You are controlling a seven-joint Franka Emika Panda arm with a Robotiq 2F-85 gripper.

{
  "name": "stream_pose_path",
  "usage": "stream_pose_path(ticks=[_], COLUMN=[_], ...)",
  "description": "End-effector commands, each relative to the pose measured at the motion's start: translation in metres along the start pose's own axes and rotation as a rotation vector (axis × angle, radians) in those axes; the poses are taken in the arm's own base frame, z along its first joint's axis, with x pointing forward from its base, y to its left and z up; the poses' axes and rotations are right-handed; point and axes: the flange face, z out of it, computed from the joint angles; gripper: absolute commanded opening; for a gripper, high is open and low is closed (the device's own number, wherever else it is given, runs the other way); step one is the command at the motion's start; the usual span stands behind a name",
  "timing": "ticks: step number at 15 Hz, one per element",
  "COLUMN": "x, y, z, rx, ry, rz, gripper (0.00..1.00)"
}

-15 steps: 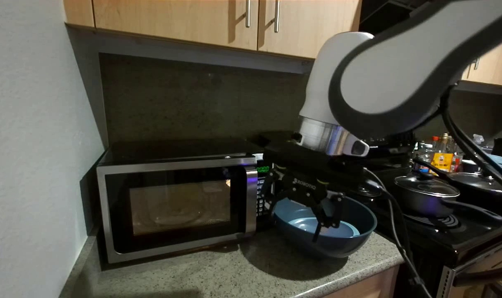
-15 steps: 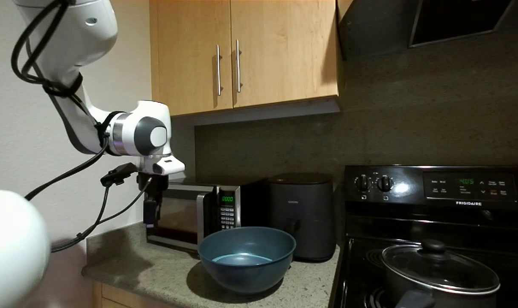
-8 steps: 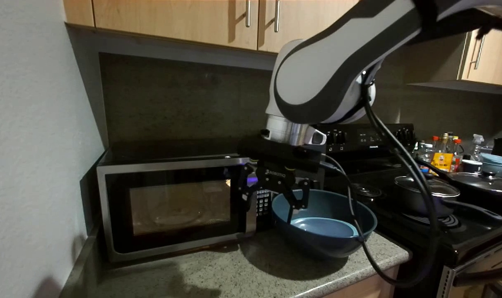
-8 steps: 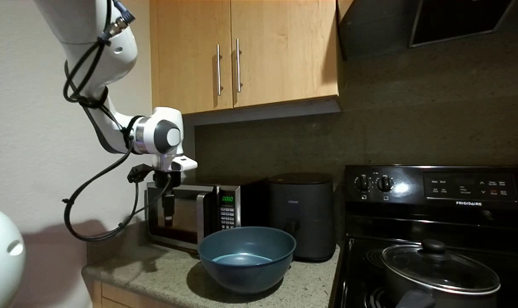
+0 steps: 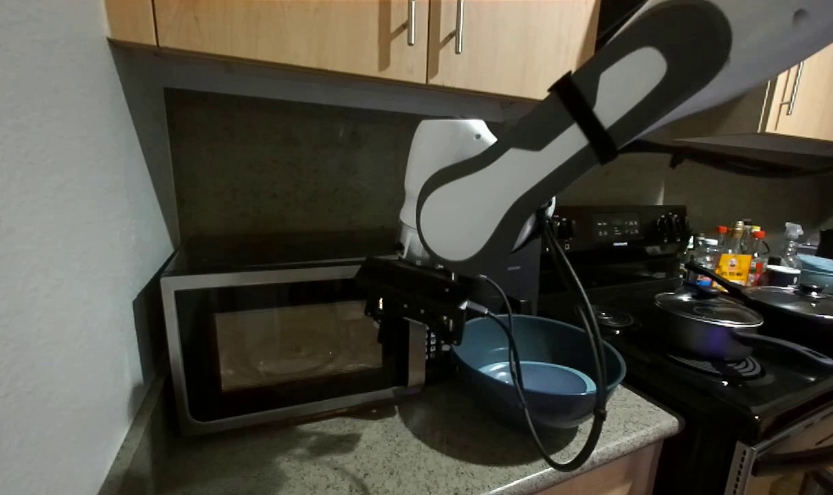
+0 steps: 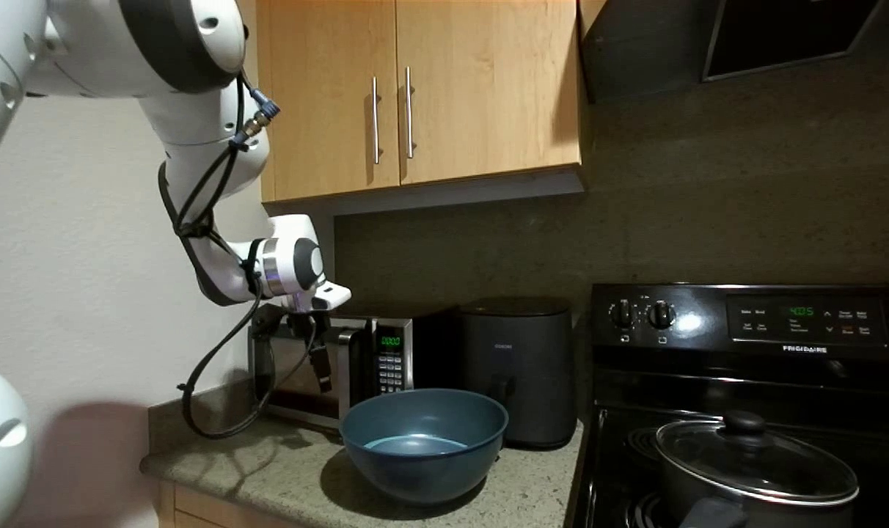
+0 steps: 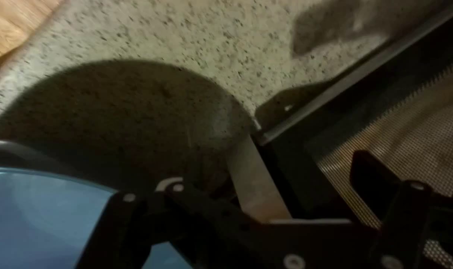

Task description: Close the microwave door

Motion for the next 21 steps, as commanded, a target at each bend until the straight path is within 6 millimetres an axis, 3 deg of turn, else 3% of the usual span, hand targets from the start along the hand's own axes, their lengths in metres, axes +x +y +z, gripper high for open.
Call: stream_pose_path(ticks=[1, 6, 9, 12, 21], x=[0.014, 0.026, 0.017, -0.01, -0.01], y=[-0.02, -0.036, -0.038, -0.028, -0.029], z=[0.013, 0.03, 0.031, 0.032, 0.031], rx=[0.103, 0.206, 0.208, 0.145, 0.137], ry=[0.141, 0.292, 0.368, 0.321, 0.326], rz=[0.077, 0.205, 0.267, 0.238, 0.24], gripper=[1.0, 1.0, 1.0, 1.0, 1.0])
